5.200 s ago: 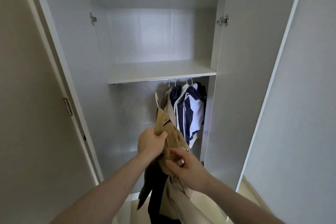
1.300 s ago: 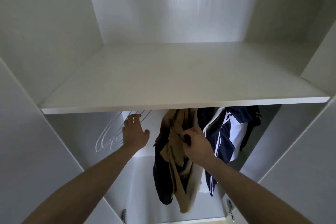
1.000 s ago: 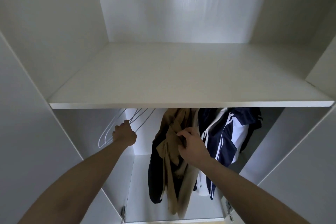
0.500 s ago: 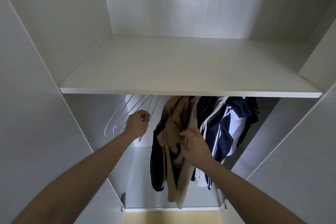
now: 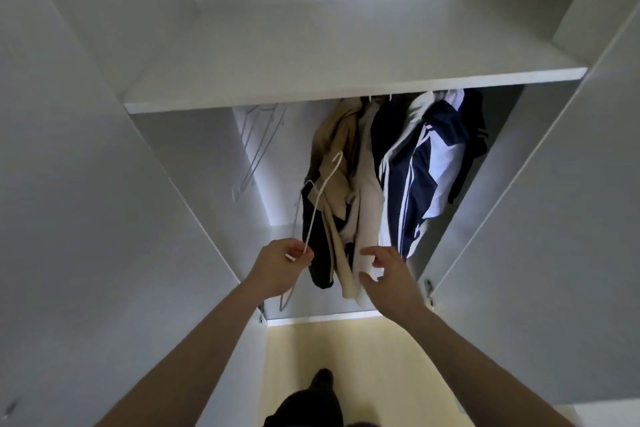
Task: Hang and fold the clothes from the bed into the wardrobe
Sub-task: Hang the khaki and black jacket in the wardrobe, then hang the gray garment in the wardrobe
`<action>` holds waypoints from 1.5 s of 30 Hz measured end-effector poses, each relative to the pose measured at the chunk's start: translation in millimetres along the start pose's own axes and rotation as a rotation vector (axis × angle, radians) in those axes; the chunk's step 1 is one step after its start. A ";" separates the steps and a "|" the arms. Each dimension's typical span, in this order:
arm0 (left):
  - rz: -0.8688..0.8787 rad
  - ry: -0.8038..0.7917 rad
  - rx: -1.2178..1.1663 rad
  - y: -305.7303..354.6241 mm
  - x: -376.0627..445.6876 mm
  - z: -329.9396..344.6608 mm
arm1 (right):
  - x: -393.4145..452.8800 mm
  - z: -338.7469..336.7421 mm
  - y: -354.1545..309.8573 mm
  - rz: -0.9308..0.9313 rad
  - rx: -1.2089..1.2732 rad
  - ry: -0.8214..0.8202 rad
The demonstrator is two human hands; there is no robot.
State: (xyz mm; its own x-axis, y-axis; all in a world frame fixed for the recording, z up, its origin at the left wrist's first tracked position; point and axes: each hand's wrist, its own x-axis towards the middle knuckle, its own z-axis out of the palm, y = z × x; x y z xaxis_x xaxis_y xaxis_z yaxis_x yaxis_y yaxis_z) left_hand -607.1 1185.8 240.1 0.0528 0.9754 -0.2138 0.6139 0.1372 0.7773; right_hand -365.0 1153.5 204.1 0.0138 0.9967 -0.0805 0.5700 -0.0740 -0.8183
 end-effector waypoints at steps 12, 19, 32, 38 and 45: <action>0.095 -0.570 0.349 -43.5 -61.9 64.5 | -188.8 32.3 51.2 0.478 0.189 0.250; 0.237 -0.809 0.331 -44.2 -139.4 101.1 | -319.2 70.2 44.5 0.758 0.263 0.343; 0.736 -1.096 0.476 1.3 -332.2 171.9 | -564.4 84.7 24.1 0.987 0.376 0.800; 0.827 -1.236 0.459 2.3 -479.4 217.6 | -720.9 103.6 21.6 1.031 0.491 1.005; 0.762 -1.483 0.370 -26.1 -661.5 239.1 | -881.6 124.8 27.0 1.069 0.571 1.103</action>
State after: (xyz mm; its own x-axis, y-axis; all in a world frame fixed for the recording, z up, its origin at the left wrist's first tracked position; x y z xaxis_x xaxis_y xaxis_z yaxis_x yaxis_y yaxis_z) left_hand -469.8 495.8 219.8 0.8998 -0.2173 -0.3783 0.2294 -0.5019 0.8339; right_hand -464.3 268.5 181.9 0.8668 0.0096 -0.4986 -0.4393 -0.4583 -0.7726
